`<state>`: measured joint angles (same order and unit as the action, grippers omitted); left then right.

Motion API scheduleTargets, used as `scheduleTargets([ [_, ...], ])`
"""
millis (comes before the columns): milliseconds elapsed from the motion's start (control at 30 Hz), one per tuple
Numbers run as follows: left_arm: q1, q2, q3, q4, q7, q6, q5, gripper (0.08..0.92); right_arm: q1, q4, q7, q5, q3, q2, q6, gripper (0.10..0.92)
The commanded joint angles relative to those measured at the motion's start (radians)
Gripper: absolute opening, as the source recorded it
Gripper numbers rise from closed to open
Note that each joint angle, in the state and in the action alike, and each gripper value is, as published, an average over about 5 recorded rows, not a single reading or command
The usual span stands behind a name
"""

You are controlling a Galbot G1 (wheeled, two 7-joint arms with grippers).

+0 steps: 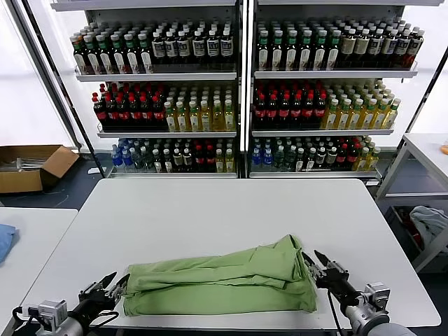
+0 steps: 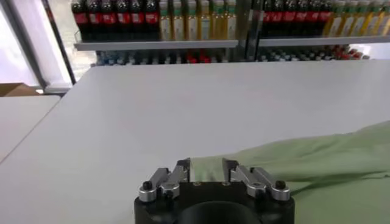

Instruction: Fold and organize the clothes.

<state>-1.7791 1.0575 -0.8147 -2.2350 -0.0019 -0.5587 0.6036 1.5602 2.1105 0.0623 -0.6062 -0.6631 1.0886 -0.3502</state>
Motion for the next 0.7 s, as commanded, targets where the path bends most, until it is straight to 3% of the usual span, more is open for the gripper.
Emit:
scheduleTargets([
  [33, -0.077, 0.046, -0.031, -0.064, -0.082, 0.004, 0.081, 0.509, 0.000, -0.013, 0.059, 0.008, -0.123, 0.002, 0.123, 0.594],
  [233, -0.056, 0.144, 0.104, -0.051, -0.190, 0.047, 0.069, 0.682, 0.067, -0.009, 0.081, 0.020, -0.183, 0.034, 0.176, 0.764],
  [400, 0.006, 0.193, 0.196, -0.018, -0.264, 0.056, 0.065, 0.802, 0.108, -0.002, 0.085, 0.020, -0.209, 0.044, 0.191, 0.820],
  [700, 0.038, 0.240, 0.270, 0.033, -0.316, 0.076, 0.017, 0.803, 0.110, 0.002, 0.087, 0.018, -0.213, 0.030, 0.194, 0.823],
])
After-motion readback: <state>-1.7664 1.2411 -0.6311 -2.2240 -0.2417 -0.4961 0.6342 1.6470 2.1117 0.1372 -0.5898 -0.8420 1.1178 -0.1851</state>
